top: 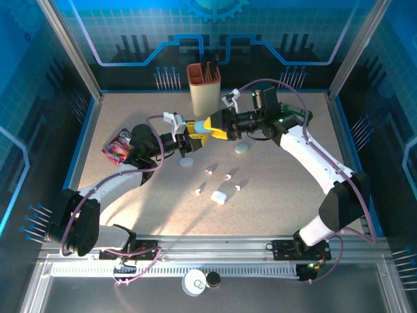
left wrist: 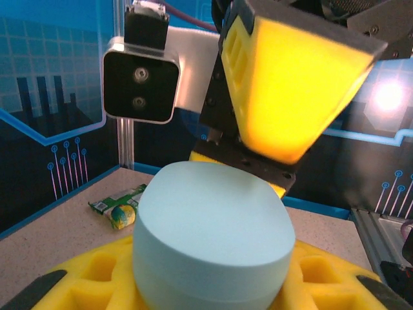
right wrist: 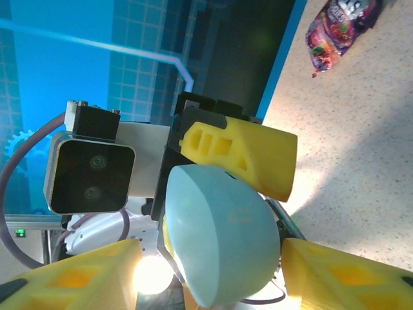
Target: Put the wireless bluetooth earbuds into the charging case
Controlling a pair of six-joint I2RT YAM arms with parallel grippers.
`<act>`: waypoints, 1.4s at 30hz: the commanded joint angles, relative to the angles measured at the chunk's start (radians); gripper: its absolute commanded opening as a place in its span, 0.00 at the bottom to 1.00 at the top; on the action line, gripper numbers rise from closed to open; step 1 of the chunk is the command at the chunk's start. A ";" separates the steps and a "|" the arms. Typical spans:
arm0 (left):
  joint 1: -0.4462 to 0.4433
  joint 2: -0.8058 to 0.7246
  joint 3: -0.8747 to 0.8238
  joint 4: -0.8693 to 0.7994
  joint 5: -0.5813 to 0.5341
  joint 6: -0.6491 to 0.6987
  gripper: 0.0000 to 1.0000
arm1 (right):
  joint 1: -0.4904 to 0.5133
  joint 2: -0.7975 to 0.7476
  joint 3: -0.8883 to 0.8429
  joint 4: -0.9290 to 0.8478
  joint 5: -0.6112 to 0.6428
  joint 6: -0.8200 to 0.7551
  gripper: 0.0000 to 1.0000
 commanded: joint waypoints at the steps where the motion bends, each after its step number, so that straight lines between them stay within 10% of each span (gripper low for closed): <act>1: -0.007 0.011 0.037 0.053 -0.002 -0.007 0.35 | 0.008 -0.020 -0.031 0.121 -0.039 0.070 0.53; 11: -0.012 -0.018 0.030 0.009 0.013 0.002 0.36 | 0.001 -0.018 -0.049 0.133 -0.021 0.046 0.17; 18: -0.010 -0.078 0.004 -0.148 -0.021 0.085 0.88 | -0.044 -0.042 -0.094 0.085 0.044 -0.053 0.13; 22: -0.005 -0.130 -0.007 -0.319 -0.091 0.173 0.99 | -0.122 -0.062 -0.175 -0.051 0.150 -0.180 0.12; 42: 0.005 -0.084 0.111 -0.932 -0.355 0.617 0.99 | -0.424 0.127 -0.539 0.001 0.424 -0.320 0.15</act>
